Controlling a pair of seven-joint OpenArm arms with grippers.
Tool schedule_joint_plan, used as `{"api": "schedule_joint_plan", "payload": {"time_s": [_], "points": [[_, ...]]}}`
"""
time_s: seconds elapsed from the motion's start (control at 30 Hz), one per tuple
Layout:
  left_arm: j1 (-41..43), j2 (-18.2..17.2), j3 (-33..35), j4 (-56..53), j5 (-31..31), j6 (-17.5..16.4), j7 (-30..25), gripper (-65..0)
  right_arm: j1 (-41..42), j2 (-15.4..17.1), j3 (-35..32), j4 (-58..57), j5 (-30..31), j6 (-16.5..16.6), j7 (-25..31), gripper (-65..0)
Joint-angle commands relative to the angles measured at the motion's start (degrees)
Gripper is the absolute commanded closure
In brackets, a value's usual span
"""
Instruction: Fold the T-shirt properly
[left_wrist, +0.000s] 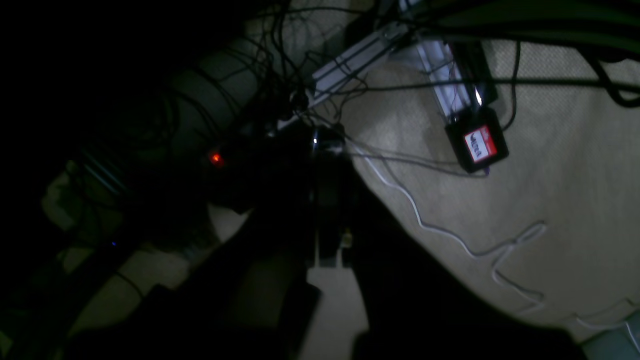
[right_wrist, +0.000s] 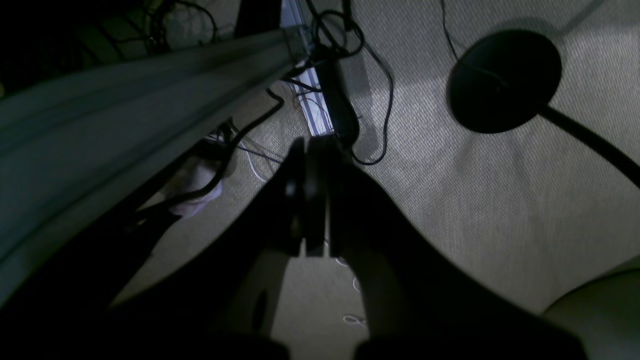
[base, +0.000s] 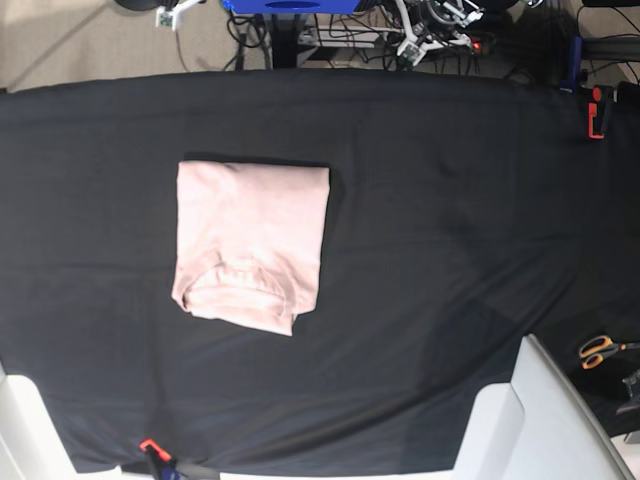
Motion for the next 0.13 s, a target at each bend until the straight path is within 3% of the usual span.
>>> {"api": "schedule_joint_plan", "payload": {"time_s": [0.0,0.1], "points": [[-0.33,-0.40,0.01,0.21,-0.09,0.37,-0.57,0.0,-0.07,0.12,-0.10,0.07,-0.04,0.11,0.81,-0.8],[-1.12,-0.58,0.10,0.30,-0.09,0.37,-0.57,0.0,-0.16,0.20,-0.10,0.07,-0.04,0.11,0.81,-0.8]]}}
